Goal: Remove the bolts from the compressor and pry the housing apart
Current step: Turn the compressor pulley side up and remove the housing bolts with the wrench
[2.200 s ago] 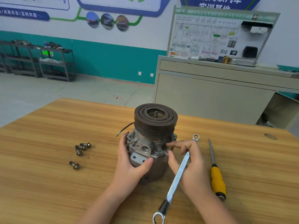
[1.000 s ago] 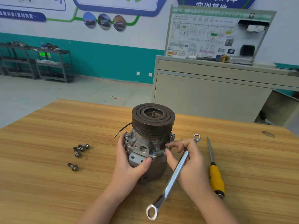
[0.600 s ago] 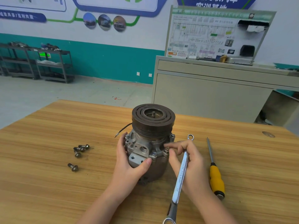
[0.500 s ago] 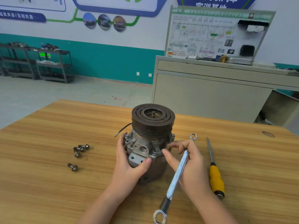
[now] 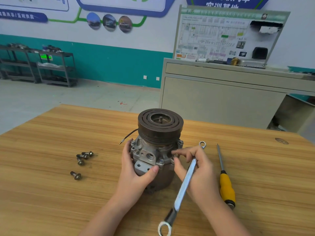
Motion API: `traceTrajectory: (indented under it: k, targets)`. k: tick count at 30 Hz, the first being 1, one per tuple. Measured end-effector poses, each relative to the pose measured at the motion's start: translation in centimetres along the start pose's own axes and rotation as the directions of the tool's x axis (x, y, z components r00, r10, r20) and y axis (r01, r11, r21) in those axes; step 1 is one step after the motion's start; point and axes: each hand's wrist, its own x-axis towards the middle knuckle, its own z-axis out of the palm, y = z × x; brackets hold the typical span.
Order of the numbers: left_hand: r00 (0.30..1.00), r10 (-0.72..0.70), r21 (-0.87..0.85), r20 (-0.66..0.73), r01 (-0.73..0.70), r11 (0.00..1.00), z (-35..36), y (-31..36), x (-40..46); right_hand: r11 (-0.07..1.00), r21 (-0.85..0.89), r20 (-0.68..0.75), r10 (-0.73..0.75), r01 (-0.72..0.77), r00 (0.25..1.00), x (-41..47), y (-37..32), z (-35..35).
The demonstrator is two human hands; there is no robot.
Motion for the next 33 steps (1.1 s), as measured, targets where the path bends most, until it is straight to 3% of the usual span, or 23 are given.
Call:
traceTrajectory:
  k: [6,11,16,27,29,30,33]
  targets:
    - [1.0,0.008,0.013,0.003,-0.008,1.0,-0.1,-0.1,0.0,0.996,0.021,-0.021,0.085,-0.085,0.996,0.1,0.1,0.0]
    - [1.0,0.02,0.019,-0.001,-0.02,1.0,-0.1,-0.1,0.0,1.0,0.006,0.04,0.03,-0.03,0.999,-0.2,-0.1,0.1]
    - [0.999,0.033,0.013,-0.002,-0.033,0.999,0.0,-0.1,0.0,0.999,-0.011,-0.044,0.052,-0.053,0.998,0.0,0.1,0.1]
    - [0.998,0.058,0.008,0.004,-0.058,0.998,0.0,-0.7,0.1,1.0,0.018,-0.035,0.022,-0.022,0.999,0.1,0.4,0.1]
    - [0.985,0.142,0.129,-0.093,-0.13,0.983,0.3,-0.6,-0.1,0.997,0.071,-0.063,-0.011,0.015,0.998,0.1,0.1,0.0]
    - [0.953,0.256,0.231,-0.161,-0.216,0.949,0.4,-0.4,-0.2,0.993,0.103,-0.093,-0.038,0.048,0.995,0.2,-0.1,-0.2]
    - [0.747,0.649,0.5,-0.146,-0.51,0.7,0.7,-0.4,-0.3,0.976,0.193,-0.113,-0.076,0.097,0.991,0.1,-1.1,-0.5]
